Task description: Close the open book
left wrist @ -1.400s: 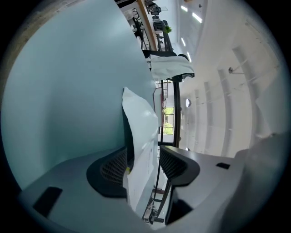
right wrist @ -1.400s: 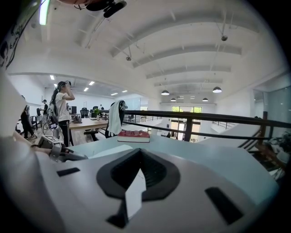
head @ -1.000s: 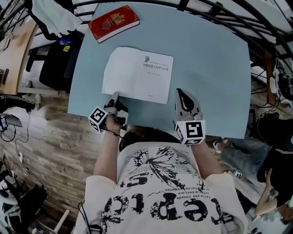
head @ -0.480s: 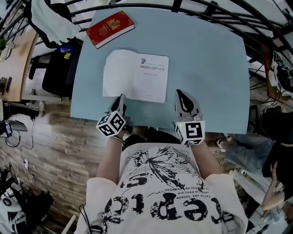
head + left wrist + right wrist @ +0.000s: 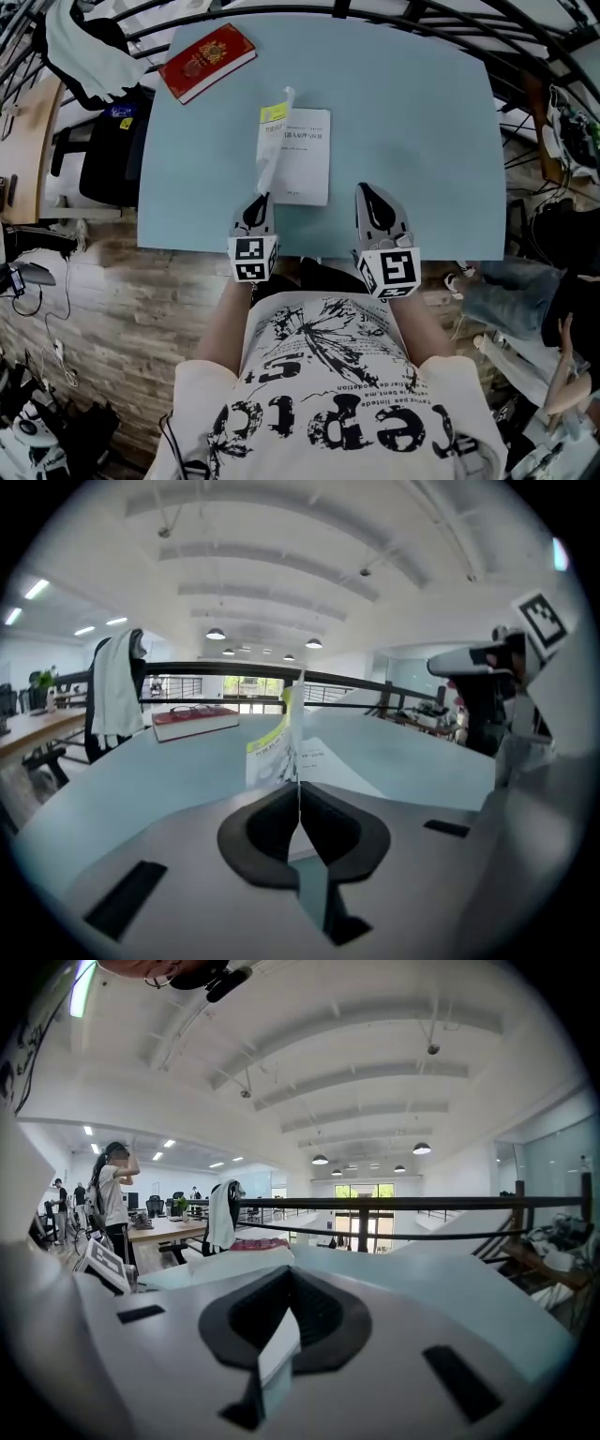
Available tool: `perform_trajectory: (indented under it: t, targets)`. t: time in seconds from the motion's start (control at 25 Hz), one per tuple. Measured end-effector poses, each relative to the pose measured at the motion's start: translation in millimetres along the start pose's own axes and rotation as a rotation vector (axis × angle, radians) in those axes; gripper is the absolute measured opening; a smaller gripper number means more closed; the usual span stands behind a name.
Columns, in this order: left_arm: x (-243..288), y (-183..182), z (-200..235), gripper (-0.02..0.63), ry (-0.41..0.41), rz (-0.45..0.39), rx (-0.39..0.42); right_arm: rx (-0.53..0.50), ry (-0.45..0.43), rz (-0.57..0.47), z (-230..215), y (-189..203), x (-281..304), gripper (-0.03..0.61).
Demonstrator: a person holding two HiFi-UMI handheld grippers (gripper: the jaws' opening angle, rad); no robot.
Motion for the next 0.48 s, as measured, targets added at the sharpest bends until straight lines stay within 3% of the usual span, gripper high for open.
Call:
perform_trajectory:
  t: [0.12, 0.48]
  targets:
    - [14, 4, -14, 0.021, 0.021, 0.039, 0.128, 0.002, 0.015, 0.007, -4, 4, -5, 0.011]
    - [44, 39, -31, 0.046, 0.134, 0.203, 0.176, 0.006, 0.078, 0.047, -17, 15, -16, 0.011]
Point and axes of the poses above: the fingertips, and each gripper's own axes: x forward along the fingers, z to its left, y out of its underside, the point moved 5 cm from there along -x, backward along the fingers, and after that the axes turned 3 degrees about z, right-handed, at the moved point
